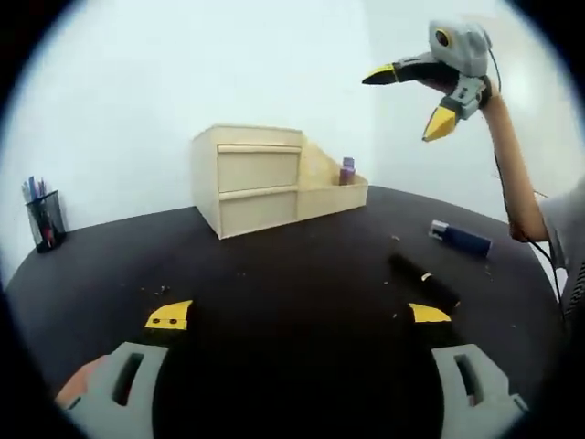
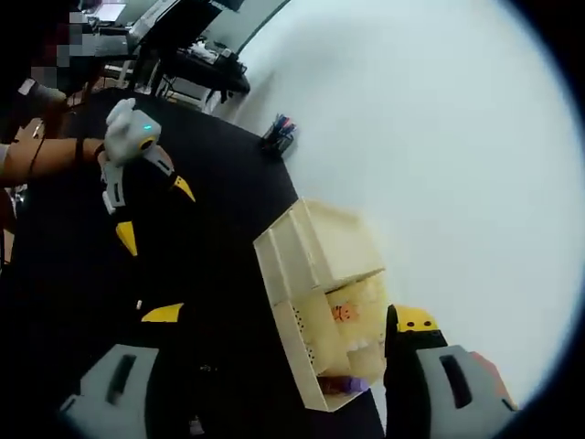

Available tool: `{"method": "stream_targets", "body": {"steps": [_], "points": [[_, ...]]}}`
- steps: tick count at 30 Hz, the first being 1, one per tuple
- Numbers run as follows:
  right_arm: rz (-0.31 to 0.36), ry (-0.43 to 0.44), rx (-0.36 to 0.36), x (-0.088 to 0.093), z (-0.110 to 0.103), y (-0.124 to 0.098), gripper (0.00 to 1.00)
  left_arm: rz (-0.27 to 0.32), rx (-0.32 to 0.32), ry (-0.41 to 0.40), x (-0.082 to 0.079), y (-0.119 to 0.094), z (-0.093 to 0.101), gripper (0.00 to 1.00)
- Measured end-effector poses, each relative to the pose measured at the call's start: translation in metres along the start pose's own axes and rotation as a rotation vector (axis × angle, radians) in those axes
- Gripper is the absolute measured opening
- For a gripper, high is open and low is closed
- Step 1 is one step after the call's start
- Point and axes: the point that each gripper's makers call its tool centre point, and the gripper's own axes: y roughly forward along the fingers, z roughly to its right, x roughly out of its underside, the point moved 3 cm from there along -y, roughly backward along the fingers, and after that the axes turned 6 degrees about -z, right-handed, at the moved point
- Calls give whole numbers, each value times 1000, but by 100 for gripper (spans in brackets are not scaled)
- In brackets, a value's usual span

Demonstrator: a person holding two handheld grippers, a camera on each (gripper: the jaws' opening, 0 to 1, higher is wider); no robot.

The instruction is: Open the drawer, pick up the cosmetic bottles from the table one by one, place them into the drawer, release the gripper, close the drawer, and move the gripper away

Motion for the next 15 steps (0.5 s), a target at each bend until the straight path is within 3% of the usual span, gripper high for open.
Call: {"method": "stream_targets", "body": {"steps": [7,10,11,15], "points": [[25,47,-20,18,3,-1,76,9,-4,-23,-2,-3,0,86],[52,82,-43,30,-2,-1,67,27,-5,-44,-4,-5,0,83],[31,49,-75,35,-7,0,64,34,-7,-51,-5,-5,-1,83],[27,58,-67,40,6,-3,58,58,-12,-75,-8,-6,-3,82]]}}
